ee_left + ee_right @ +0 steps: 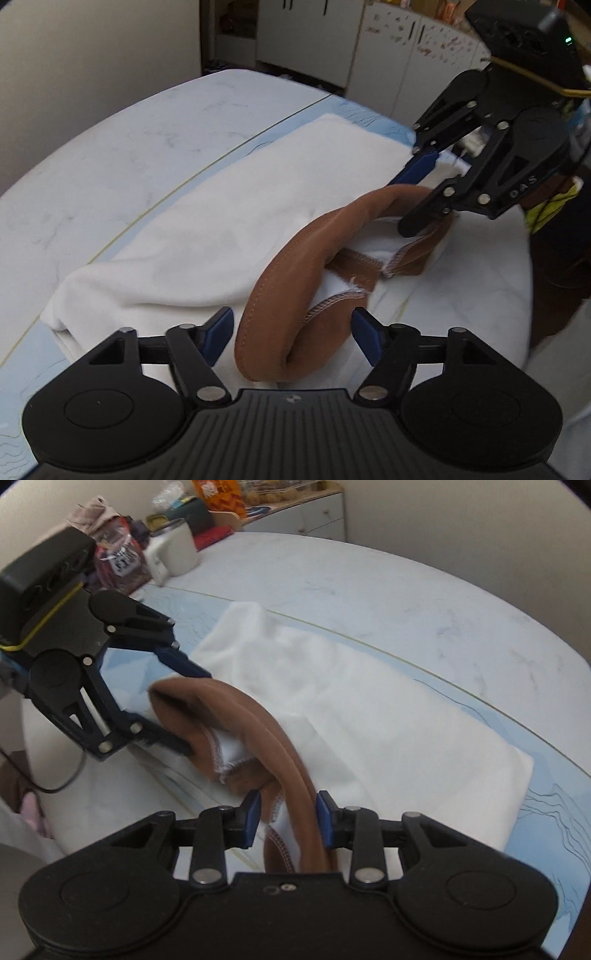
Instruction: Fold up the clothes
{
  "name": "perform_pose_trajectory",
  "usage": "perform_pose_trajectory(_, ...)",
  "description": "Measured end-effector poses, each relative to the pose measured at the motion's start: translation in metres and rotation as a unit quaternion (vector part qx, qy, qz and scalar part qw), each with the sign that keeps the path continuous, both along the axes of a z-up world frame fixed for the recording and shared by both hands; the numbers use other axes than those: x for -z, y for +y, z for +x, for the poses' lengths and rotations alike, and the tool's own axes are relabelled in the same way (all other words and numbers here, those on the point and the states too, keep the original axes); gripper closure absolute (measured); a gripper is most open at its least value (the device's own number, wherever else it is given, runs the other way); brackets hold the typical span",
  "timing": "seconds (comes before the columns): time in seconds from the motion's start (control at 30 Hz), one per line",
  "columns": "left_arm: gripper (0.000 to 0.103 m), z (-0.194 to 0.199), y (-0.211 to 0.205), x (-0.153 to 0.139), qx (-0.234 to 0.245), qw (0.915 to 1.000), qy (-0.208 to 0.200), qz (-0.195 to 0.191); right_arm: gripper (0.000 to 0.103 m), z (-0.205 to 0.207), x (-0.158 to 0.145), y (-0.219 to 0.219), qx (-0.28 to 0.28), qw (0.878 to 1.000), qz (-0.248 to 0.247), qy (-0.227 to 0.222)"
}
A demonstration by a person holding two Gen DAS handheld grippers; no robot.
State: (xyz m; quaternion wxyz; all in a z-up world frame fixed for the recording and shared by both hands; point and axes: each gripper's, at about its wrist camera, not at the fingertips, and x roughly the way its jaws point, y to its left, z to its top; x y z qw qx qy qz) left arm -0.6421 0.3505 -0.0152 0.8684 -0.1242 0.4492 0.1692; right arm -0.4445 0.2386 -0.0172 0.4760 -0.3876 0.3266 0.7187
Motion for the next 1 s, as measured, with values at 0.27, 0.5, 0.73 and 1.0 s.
perform_pose_trajectory(0.27, 0.08, -0.022, -0.039, -0.021, 0.092, 0.9952, -0.016, 0.032, 0.0, 0.007, -0.019, -0.045, -0.049, 0.998, -0.002, 0.03)
perform_pose_trajectory(0.5, 0.076, -0.023, -0.055, 0.022, 0.114, 0.9912, 0.066, -0.011, 0.0, 0.0, 0.007, -0.06, -0.093, 0.993, -0.072, 0.026)
perform_pose_trajectory(0.73, 0.053, -0.017, -0.041, 0.006, 0.095, 0.9949, 0.027, -0.02, 0.0, 0.02, -0.03, -0.046, -0.062, 0.996, -0.009, 0.067)
perform_pose_trajectory(1.0, 0.055, 0.008, -0.02, 0.0, 0.043, 0.9984, -0.026, -0.024, 0.0, -0.033, 0.01, -0.018, -0.105, 0.993, -0.026, 0.05)
